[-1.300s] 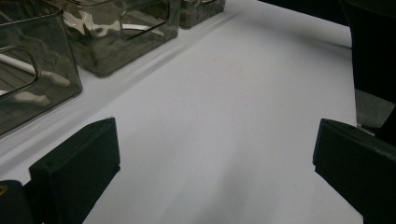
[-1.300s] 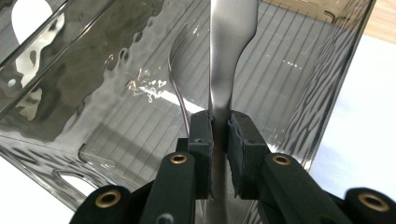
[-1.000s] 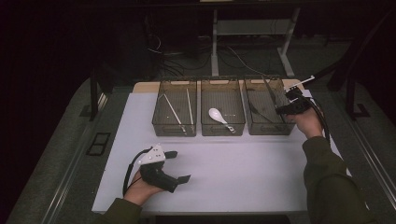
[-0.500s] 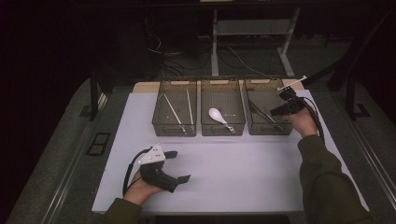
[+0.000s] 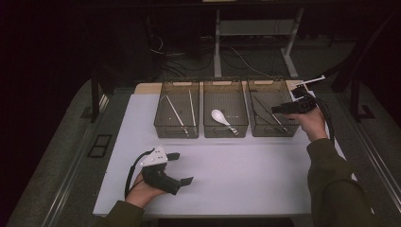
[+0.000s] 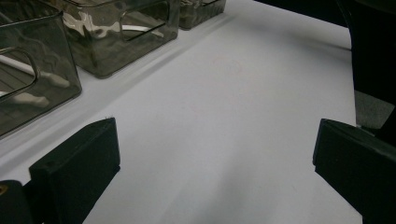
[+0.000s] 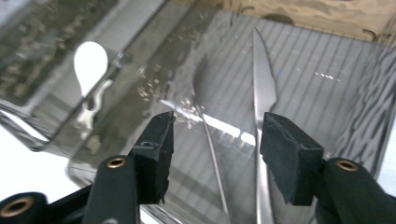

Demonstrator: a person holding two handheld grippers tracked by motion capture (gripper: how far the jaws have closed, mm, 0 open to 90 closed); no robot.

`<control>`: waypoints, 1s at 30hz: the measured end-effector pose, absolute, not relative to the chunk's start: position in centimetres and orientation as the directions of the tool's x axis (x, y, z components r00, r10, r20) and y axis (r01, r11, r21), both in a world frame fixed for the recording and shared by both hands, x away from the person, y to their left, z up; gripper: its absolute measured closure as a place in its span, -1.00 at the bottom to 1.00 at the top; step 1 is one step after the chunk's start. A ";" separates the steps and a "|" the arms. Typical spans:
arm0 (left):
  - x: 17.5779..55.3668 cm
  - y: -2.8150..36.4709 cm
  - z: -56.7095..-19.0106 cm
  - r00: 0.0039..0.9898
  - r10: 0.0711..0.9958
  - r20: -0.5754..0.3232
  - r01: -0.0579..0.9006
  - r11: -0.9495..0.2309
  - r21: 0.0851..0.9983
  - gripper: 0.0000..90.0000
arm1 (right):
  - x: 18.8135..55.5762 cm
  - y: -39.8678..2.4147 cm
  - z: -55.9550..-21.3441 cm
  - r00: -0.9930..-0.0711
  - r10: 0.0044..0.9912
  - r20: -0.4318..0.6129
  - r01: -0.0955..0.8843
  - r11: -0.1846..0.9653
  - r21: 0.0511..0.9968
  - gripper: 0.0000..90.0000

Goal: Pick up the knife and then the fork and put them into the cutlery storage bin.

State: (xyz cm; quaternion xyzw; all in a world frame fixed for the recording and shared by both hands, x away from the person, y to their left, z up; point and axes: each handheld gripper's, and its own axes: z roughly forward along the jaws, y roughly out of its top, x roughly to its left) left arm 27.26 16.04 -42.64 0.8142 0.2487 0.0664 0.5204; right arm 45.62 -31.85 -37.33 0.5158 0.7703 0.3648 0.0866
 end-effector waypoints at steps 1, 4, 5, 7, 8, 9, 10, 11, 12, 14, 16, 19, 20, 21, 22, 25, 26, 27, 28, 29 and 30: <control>27.3 16.0 -42.6 0.867 0.475 -0.152 0.337 -0.334 0.880 -1.00 | 45.5 -31.9 -37.2 -0.458 0.854 0.246 0.727 0.201 0.657 -0.07; 27.4 16.1 -42.6 0.865 0.477 -0.153 0.338 -0.332 0.881 -1.00 | 45.0 -31.8 -37.0 -0.471 0.851 0.232 0.703 0.204 0.681 -0.15; 27.5 16.1 -42.6 0.866 0.475 -0.154 0.340 -0.334 0.879 -1.00 | 44.8 -31.8 -36.8 -0.478 0.847 0.234 0.698 0.204 0.687 -0.16; 27.7 16.1 -42.6 0.868 0.472 -0.153 0.339 -0.339 0.878 -1.00 | 44.3 -31.6 -36.6 -0.498 0.838 0.224 0.673 0.210 0.709 -0.20; 27.8 16.2 -42.7 0.868 0.472 -0.153 0.339 -0.340 0.877 -1.00 | 44.0 -31.6 -36.6 -0.505 0.834 0.220 0.663 0.212 0.718 -0.22; 27.9 16.2 -42.7 0.869 0.471 -0.152 0.339 -0.341 0.877 -1.00 | 43.7 -31.6 -36.5 -0.510 0.832 0.221 0.661 0.214 0.720 -0.24; 28.0 16.2 -42.7 0.869 0.471 -0.152 0.339 -0.343 0.876 -1.00 | 43.5 -31.5 -36.5 -0.514 0.830 0.218 0.657 0.216 0.723 -0.26; 28.0 16.2 -42.7 0.868 0.472 -0.155 0.342 -0.340 0.876 -1.00 | 43.3 -31.5 -36.4 -0.515 0.829 0.220 0.654 0.215 0.725 -0.27; 28.1 16.2 -42.7 0.869 0.471 -0.154 0.340 -0.341 0.876 -1.00 | 43.1 -31.5 -36.4 -0.520 0.825 0.223 0.651 0.214 0.728 -0.28; 28.1 16.2 -42.7 0.870 0.468 -0.154 0.339 -0.343 0.876 -1.00 | 42.8 -31.5 -36.3 -0.530 0.816 0.230 0.647 0.215 0.732 -0.32; 28.1 16.2 -42.7 0.872 0.465 -0.155 0.339 -0.345 0.875 -1.00 | 42.3 -31.4 -36.2 -0.540 0.809 0.233 0.639 0.214 0.739 -0.32; 28.1 16.2 -42.7 0.875 0.460 -0.149 0.334 -0.354 0.873 -1.00 | 41.5 -31.0 -36.0 -0.562 0.796 0.223 0.621 0.229 0.749 -0.37; 28.1 16.2 -42.8 0.876 0.458 -0.150 0.336 -0.356 0.872 -1.00 | 41.1 -30.8 -36.0 -0.570 0.793 0.213 0.615 0.239 0.752 -0.38; 28.1 16.2 -42.8 0.877 0.456 -0.151 0.336 -0.357 0.871 -1.00 | 40.7 -30.6 -36.0 -0.574 0.793 0.203 0.607 0.246 0.756 -0.39; 28.1 16.2 -42.8 0.877 0.455 -0.152 0.336 -0.357 0.872 -1.00 | 40.3 -30.4 -36.0 -0.583 0.789 0.194 0.597 0.254 0.761 -0.40; 28.1 16.3 -42.8 0.880 0.451 -0.149 0.332 -0.360 0.872 -1.00 | 39.1 -30.0 -36.1 -0.598 0.779 0.187 0.580 0.261 0.771 -0.44; 28.0 16.3 -42.8 0.881 0.451 -0.146 0.330 -0.362 0.872 -1.00 | 38.7 -29.8 -36.2 -0.603 0.777 0.178 0.573 0.267 0.775 -0.45; 28.0 16.3 -42.8 0.880 0.451 -0.145 0.330 -0.364 0.871 -1.00 | 38.3 -29.7 -36.2 -0.606 0.777 0.172 0.565 0.269 0.780 -0.45; 28.1 16.3 -42.8 0.880 0.452 -0.145 0.331 -0.365 0.870 -1.00 | 37.9 -29.6 -36.3 -0.610 0.775 0.166 0.556 0.269 0.786 -0.46; 28.1 16.3 -42.8 0.880 0.453 -0.146 0.332 -0.365 0.870 -1.00 | 37.5 -29.5 -36.4 -0.617 0.770 0.162 0.547 0.272 0.792 -0.46; 28.0 16.3 -42.8 0.880 0.452 -0.145 0.331 -0.366 0.870 -1.00 | 37.0 -29.4 -36.5 -0.623 0.766 0.158 0.539 0.274 0.797 -0.46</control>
